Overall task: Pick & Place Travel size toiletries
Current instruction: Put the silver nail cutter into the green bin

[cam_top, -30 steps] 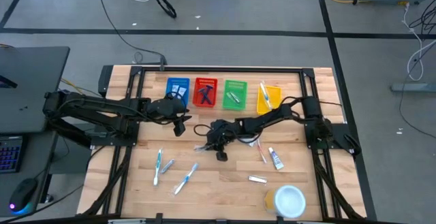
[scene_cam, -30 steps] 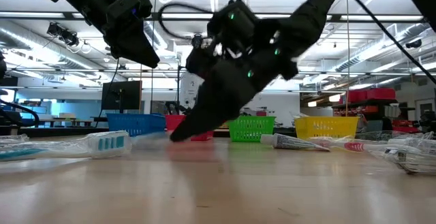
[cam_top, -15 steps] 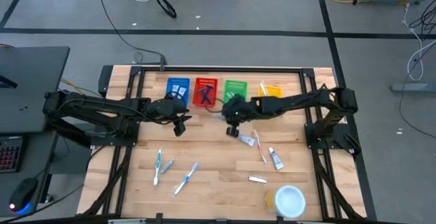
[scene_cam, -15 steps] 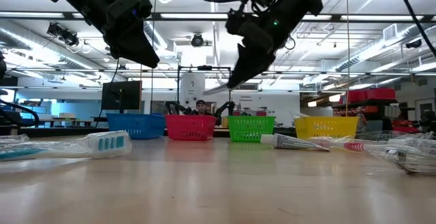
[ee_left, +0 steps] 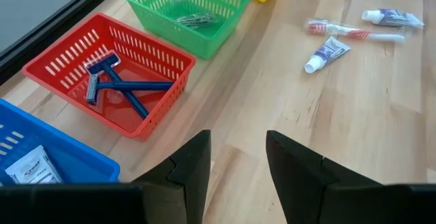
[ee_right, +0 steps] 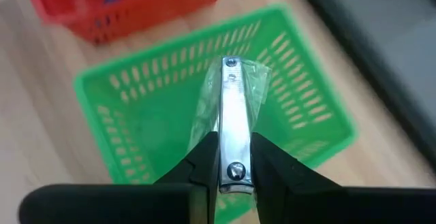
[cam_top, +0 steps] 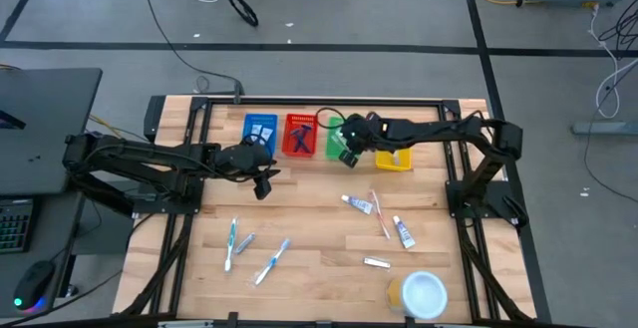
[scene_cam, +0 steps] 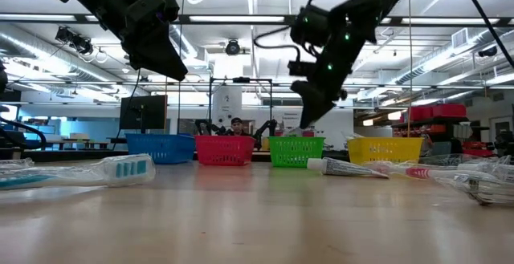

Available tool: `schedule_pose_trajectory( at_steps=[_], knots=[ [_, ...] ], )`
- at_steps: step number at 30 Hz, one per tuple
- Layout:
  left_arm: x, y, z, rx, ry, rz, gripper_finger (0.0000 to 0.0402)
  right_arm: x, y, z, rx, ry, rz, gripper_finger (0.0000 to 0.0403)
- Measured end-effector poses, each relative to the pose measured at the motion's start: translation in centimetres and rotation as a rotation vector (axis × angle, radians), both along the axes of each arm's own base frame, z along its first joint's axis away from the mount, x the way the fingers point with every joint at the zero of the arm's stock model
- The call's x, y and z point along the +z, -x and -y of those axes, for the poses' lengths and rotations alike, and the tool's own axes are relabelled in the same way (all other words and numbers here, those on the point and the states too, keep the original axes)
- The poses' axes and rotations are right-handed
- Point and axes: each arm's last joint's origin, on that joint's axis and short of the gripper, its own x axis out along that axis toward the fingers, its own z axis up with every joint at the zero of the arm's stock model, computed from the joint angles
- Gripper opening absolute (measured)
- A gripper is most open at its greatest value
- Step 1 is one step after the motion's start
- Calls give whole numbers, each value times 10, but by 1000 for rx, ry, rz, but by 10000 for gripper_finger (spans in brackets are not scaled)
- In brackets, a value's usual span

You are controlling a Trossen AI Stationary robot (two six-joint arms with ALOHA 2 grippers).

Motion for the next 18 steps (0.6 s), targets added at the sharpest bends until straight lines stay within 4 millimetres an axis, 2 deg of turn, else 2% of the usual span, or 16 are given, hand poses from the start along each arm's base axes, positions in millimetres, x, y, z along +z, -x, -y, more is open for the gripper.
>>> schedule_pose_trajectory(
  at_steps=[4,7,18],
  knots=[
    [0,0,0,0,-1,0,150,-13,3,10,92,-20,61,69],
    [0,0,0,-1,-1,0,150,-15,3,14,122,-15,109,76],
    [0,0,0,1,1,0,150,-17,7,23,125,0,93,83]
  ],
)
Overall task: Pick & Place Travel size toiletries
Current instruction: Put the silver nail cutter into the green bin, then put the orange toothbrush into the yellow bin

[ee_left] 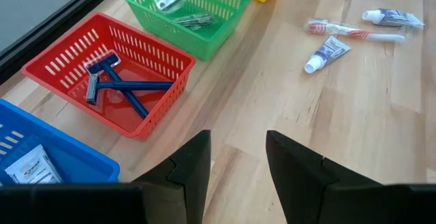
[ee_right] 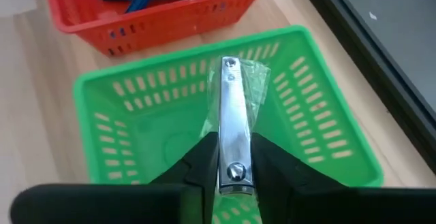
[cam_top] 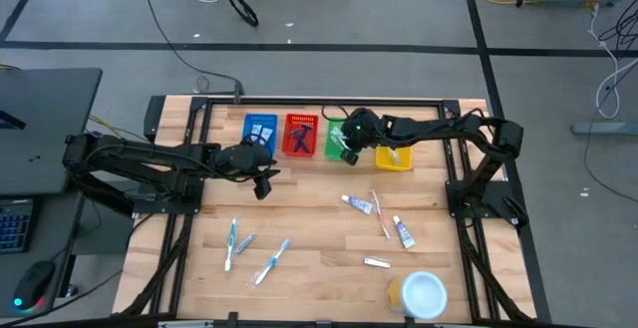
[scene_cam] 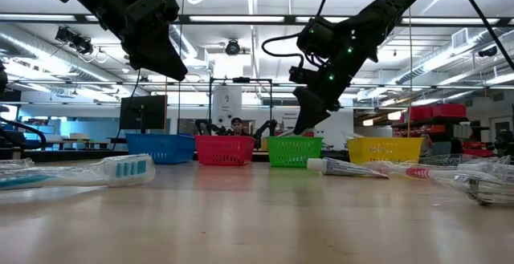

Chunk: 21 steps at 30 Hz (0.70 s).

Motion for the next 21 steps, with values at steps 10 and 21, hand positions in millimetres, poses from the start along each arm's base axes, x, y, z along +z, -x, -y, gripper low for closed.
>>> schedule_pose_trajectory(
  at_steps=[10,21],
  knots=[
    [0,0,0,0,0,0,150,0,0,2,19,-5,7,142],
    [0,0,0,5,6,3,150,31,-18,-27,117,77,116,152]
  ],
)
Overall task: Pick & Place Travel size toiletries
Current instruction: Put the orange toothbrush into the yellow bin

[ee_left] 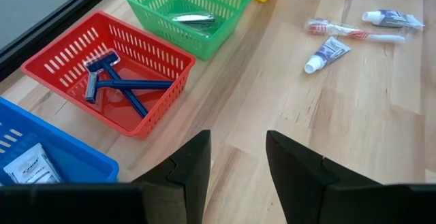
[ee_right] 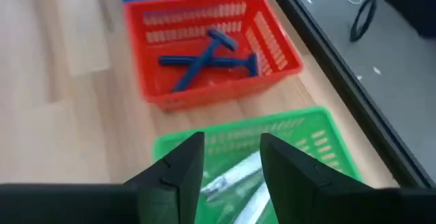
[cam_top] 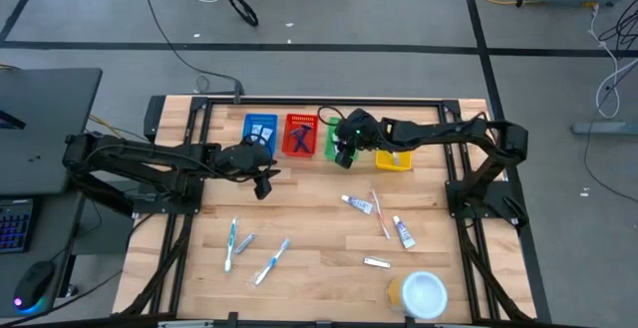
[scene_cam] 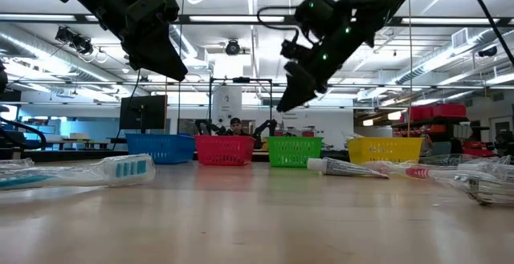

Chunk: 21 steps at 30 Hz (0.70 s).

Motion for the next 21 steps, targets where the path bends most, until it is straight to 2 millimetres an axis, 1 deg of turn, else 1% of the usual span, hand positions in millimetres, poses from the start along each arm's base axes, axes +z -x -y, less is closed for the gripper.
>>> schedule_pose_trajectory(
  at_steps=[3,6,10,15,21],
  knots=[
    [0,0,0,1,0,1,150,11,-7,-15,52,1,36,152],
    [0,0,0,1,1,5,150,16,-11,-31,109,-31,57,152],
    [1,-1,0,-1,3,9,150,14,-13,-53,180,-86,43,152],
    [2,-1,1,-1,20,24,150,10,-12,-78,220,-134,-6,152],
    [2,-2,6,-18,29,29,150,7,-10,-100,276,-148,-53,152]
  ],
)
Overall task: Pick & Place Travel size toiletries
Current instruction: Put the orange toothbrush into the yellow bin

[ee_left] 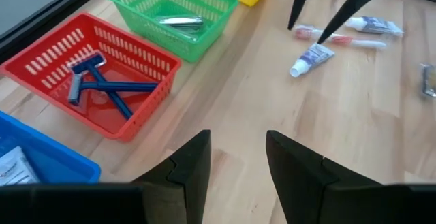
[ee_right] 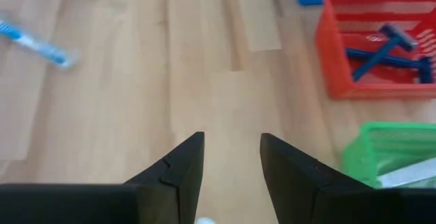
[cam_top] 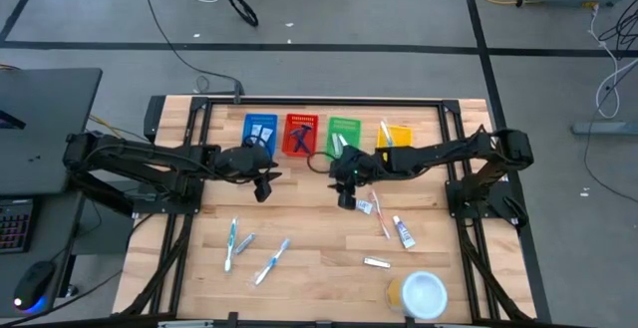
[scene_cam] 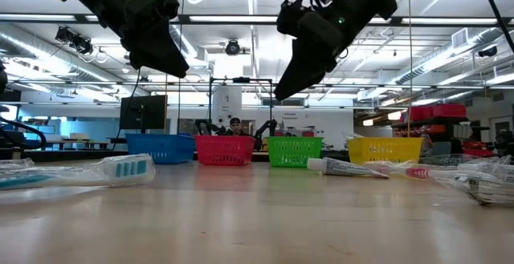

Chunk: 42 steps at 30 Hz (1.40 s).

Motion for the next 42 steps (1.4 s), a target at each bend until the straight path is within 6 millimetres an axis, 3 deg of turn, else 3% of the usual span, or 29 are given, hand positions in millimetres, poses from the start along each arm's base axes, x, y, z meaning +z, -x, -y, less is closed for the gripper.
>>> schedule_pose_trajectory(
  at_steps=[8,17,23,29,42],
  knots=[
    [0,0,7,1,42,18,150,-2,2,-15,12,-29,-23,152],
    [0,0,6,29,37,22,150,-21,34,-16,-434,-288,-372,152],
    [0,0,6,34,23,20,150,-25,57,-36,-560,-330,-595,152],
    [0,0,5,47,22,23,150,-35,59,-45,-593,-358,-562,152],
    [2,-1,5,58,15,46,150,-72,75,-40,-633,-395,-551,152]
  ],
)
